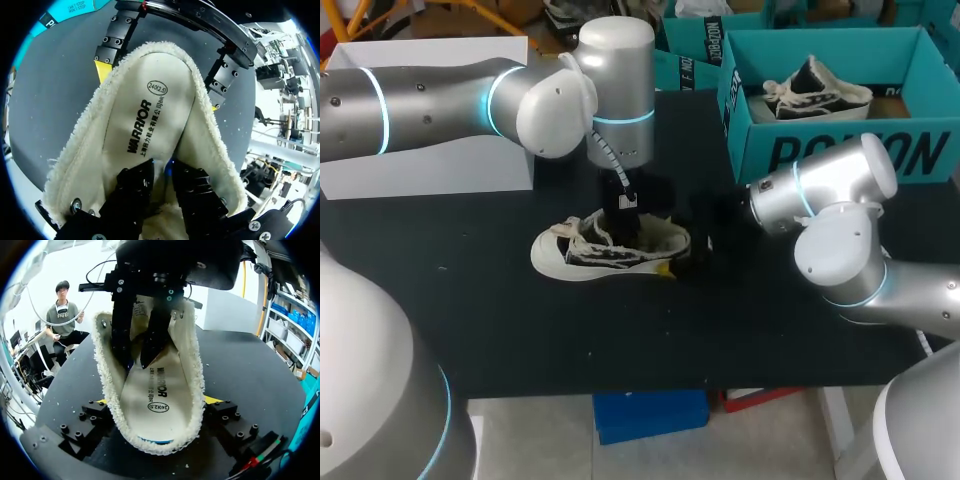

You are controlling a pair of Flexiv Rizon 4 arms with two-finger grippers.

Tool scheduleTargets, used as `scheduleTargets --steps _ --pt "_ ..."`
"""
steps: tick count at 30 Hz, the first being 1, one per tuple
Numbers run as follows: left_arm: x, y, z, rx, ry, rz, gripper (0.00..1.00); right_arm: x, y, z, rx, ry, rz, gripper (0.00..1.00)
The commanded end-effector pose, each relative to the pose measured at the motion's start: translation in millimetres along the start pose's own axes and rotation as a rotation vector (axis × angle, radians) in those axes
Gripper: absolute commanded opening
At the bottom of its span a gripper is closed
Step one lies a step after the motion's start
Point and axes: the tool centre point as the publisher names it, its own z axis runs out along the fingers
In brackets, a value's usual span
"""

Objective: Take the shoe out of the shoebox, open the shoe tongue, remove and reinsert the insole, then place the shoe into the shoebox

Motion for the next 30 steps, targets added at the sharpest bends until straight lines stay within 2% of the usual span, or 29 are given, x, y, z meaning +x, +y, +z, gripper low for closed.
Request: scheduleTargets --steps 1,7,12,16,17,19,23,30 --pt "7.8 0.0 16.8 -0.017 -0.080 -0.036 0.29 -1.2 1.8 1.5 0.003 -0.001 0.003 0.00" --pt "2.3 0.1 28.9 -0.066 -0.179 -0.070 0.27 -1.2 1.8 1.5 0.003 -0.001 0.003 0.00" --pt "-9.7 4.0 37.7 -0.077 -0.265 -0.109 0.27 -1.2 1.8 1.5 0.003 -0.001 0.003 0.00" --pt "-17.0 7.4 41.5 -0.087 -0.383 -0.141 0.27 -1.2 1.8 1.5 0.003 -0.001 0.003 0.00" --pt "-19.8 8.1 43.9 -0.100 -0.455 -0.167 0.27 -1.2 1.8 1.5 0.003 -0.001 0.003 0.00" --pt "-22.6 8.9 49.5 -0.109 -0.514 -0.177 0.25 -1.2 1.8 1.5 0.003 -0.001 0.003 0.00" --pt "-30.7 11.9 58.6 -0.112 -0.619 -0.204 0.23 -1.2 1.8 1.5 0.003 -0.001 0.003 0.00" --pt "-50.0 19.1 65.8 -0.090 -0.713 -0.229 0.21 -1.2 1.8 1.5 0.003 -0.001 0.003 0.00"
